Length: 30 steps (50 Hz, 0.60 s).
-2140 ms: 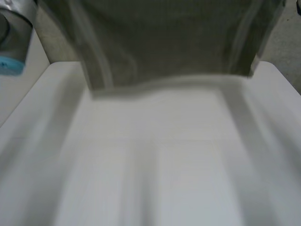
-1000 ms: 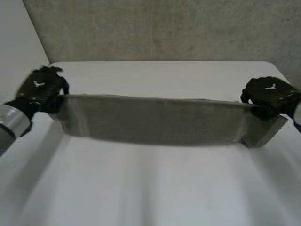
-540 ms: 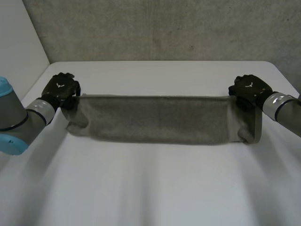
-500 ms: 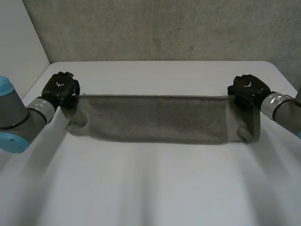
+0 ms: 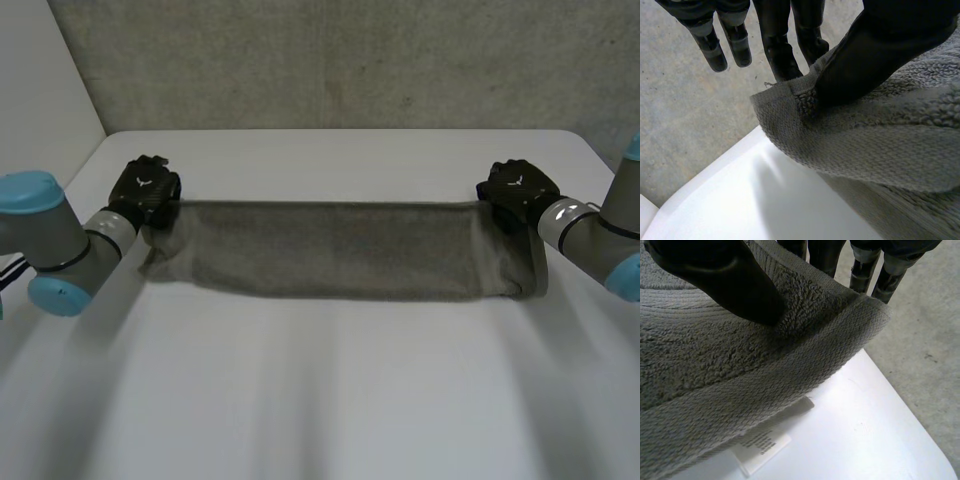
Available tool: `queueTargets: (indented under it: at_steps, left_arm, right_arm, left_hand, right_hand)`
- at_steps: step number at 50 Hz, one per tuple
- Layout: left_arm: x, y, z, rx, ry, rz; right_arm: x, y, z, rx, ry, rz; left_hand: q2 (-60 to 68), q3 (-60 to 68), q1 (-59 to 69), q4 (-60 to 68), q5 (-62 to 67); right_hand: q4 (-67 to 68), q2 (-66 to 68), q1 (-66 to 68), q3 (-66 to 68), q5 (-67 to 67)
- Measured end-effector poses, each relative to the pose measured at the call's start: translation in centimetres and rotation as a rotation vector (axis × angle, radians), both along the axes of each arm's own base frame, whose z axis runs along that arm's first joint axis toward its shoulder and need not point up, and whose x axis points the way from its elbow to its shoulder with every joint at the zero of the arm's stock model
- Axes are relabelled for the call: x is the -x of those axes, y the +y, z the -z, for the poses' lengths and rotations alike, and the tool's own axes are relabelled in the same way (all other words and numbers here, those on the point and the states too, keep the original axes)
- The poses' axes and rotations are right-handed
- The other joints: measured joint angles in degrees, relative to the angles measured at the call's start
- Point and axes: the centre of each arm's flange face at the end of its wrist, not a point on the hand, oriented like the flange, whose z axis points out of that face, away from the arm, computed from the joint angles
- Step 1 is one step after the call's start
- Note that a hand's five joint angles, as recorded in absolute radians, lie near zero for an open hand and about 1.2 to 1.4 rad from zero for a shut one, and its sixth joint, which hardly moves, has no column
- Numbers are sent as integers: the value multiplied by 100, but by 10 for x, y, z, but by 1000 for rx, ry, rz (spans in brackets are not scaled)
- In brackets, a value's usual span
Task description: Fold the towel.
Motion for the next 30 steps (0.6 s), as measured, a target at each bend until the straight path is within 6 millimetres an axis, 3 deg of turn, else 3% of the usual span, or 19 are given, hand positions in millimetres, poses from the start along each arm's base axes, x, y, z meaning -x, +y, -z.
queueTargets:
  at_steps: [12,15,20,22,26,30]
  left_arm:
    - [2,-11,-8,46,4,0]
    - [3,-11,-9,49,4,2]
    - [5,-9,-8,51,-5,5]
    - [5,-9,-9,57,-17,-5]
    - [3,-10,-11,76,-49,-37]
    - [2,-12,-17,103,-79,-63]
  right_arm:
    - [1,-9,4,44,-17,21]
    - [1,-10,7,42,-17,24]
    - [1,-12,9,47,-15,38]
    - [2,-13,8,54,-17,47]
    - [2,-15,4,67,-37,64]
    - [2,-16,-3,82,-65,72]
  left_hand:
    - [0,0,0,0,0]
    - [-865,0,-508,0,-745]
    - [-3705,0,-3432,0,-3738]
    - [-5490,0,-5149,0,-5510]
    - [-6246,0,-5769,0,-6365]
    - [-6246,0,-5769,0,-6365]
  right_hand:
    - [0,0,0,0,0]
    - [0,-198,-110,0,-309]
    - [0,-2522,-2490,0,-2759]
    - [0,-3695,-3672,0,-4070]
    - [0,-5498,-5370,0,-6206]
    - [0,-6216,-6148,0,-6463]
